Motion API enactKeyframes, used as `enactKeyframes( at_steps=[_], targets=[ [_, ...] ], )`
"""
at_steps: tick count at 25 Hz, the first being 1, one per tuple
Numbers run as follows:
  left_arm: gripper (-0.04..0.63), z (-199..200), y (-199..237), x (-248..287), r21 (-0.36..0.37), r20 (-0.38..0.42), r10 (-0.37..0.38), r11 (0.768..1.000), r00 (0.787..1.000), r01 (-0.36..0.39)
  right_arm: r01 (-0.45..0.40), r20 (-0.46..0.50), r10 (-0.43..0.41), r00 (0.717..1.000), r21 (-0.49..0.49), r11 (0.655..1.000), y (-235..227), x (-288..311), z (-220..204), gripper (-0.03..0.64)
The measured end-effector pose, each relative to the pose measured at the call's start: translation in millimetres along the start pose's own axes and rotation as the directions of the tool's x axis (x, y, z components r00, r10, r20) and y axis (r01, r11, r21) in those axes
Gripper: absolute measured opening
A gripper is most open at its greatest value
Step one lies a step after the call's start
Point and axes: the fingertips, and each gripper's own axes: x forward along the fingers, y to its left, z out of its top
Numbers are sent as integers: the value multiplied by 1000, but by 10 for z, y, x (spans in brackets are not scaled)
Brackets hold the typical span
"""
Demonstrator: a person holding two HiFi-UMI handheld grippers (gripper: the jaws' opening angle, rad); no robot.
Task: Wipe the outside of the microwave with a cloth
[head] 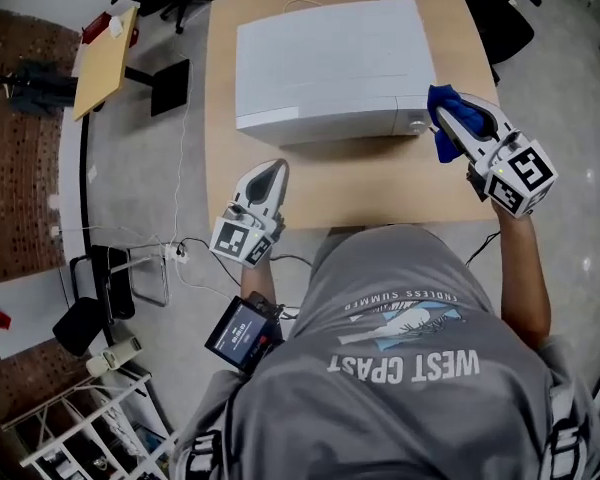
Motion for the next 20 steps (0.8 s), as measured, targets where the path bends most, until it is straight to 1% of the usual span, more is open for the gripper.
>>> enactKeyframes(
  at_steps=[3,6,10,13,15,17,20],
  targets=[
    [23,-3,176,-18,0,2,-16,1000,1000,16,-14,-10,13,1000,-71,997,38,363,169,84],
    [23,-27,385,-89,-8,-1,-21,1000,1000,21,-58,-37,52,998,-180,982,114,957,385,84],
    [23,-110,689,-254,-45,-10,-11,999,1000,10,-159,-114,130,985,-299,941,340,2087,510,84],
    [23,-204,880,-359,-72,-21,1,997,1000,-3,-244,-148,204,968,-339,909,640,2984,508,84],
    [23,-280,997,-429,-91,-31,7,996,999,-10,-305,-170,261,950,-333,892,889,3514,424,84],
    [23,-368,1116,-515,-108,-37,16,994,999,-20,-368,-224,309,924,-306,878,1125,3963,182,84],
    [23,-494,1302,-659,-132,-40,39,990,998,-44,-427,-336,317,887,-336,839,1355,4448,-214,84]
  ],
)
